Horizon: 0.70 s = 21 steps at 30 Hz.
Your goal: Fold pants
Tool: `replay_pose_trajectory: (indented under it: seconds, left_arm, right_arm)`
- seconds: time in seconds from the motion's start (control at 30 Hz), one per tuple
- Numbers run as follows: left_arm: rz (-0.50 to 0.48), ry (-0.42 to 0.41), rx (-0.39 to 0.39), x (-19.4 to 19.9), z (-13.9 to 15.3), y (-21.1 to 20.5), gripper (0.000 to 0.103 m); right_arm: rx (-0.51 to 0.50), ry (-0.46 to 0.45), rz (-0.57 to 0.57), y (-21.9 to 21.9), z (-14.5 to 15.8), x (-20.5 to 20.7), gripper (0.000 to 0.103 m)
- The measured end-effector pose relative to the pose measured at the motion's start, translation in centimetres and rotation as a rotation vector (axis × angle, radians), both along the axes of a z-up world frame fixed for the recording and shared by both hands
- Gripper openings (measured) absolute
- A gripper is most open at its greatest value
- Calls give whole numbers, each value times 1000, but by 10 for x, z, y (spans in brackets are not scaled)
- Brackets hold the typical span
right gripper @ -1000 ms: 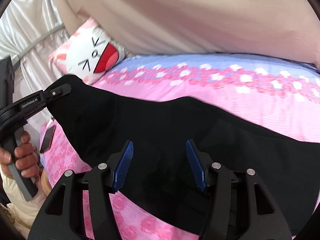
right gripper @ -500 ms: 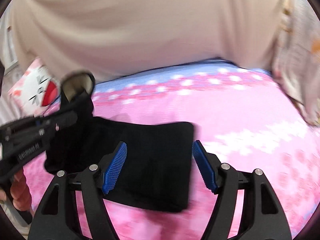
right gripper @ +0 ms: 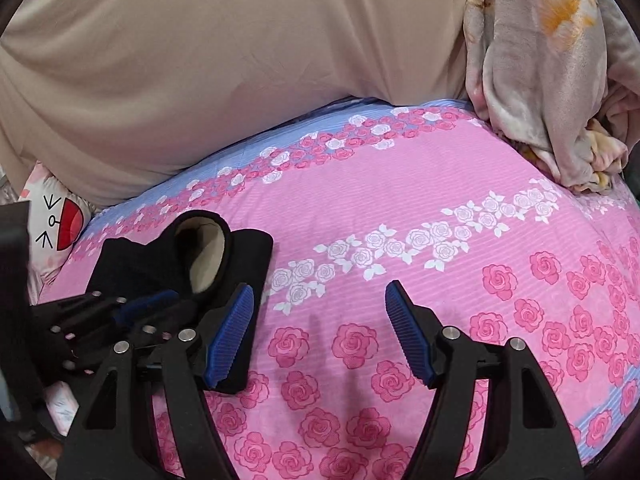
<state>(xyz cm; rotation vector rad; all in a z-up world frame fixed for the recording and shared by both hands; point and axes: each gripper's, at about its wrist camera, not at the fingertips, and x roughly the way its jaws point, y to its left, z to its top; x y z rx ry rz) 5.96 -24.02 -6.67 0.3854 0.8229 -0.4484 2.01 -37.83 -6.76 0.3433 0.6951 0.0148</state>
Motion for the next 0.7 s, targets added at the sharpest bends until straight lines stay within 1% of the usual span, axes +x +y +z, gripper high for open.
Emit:
replay_pose_trajectory:
  seconds: [0.03,0.07,0.1,0.17,0.2,0.23,0.27,0.3,0.33,0.37,0.4,0.43,0.47,0.5,0.57,0.6,0.67,0.7]
  left_arm:
    - [-1,20,3,2,-6,-3,29]
    - [-6,34,2,3,-9,-5,32]
    - [-13,37,-18,-1,-6,-5,35]
    - [-56,40,-69,-11,6,-3,36]
    - [-79,33,-107,-19,21,1,37]
    - [-93,23,-141,-24,34,6,44]
    - [-105,2,-201,-28,55,20,51]
    - [-97,-26,-251,-30,72,35,67]
    - [-67,-65,-283,-29,87,51,76]
    - [-33,-100,-294,-27,97,64,78]
    - [45,-158,-272,-21,109,85,78]
    - [125,-198,-230,-12,114,102,78]
    - [187,-222,-197,-5,116,115,78]
    - [290,-244,-150,8,113,139,78]
    - [391,-213,-99,30,100,169,78]
    - [421,-194,-85,38,93,180,78]
    - [473,-131,-50,57,69,201,78]
    - [491,-113,-39,62,60,206,78]
  right_arm:
    - [1,3,1,-1,-1,1,67]
    - [4,8,1,-3,-3,3,67]
    - [7,11,0,-4,-5,5,67]
    - [11,15,-8,-9,-6,7,67]
    - [19,15,-13,-11,-5,8,67]
    - [37,11,-9,-14,-3,8,67]
    - [69,-2,6,-16,1,9,67]
    - [96,-15,25,-16,6,10,67]
    - [125,-27,56,-13,10,13,67]
    - [134,-29,79,-9,13,17,67]
    - [136,-30,108,-1,16,22,67]
    - [134,-28,142,8,17,27,67]
    - [129,-22,187,22,17,36,67]
    - [124,-15,212,32,16,43,67]
    - [109,11,259,56,12,62,66]
    - [108,25,276,66,9,72,66]
    - [105,44,307,84,5,88,59]
    - [102,51,315,93,2,97,57]
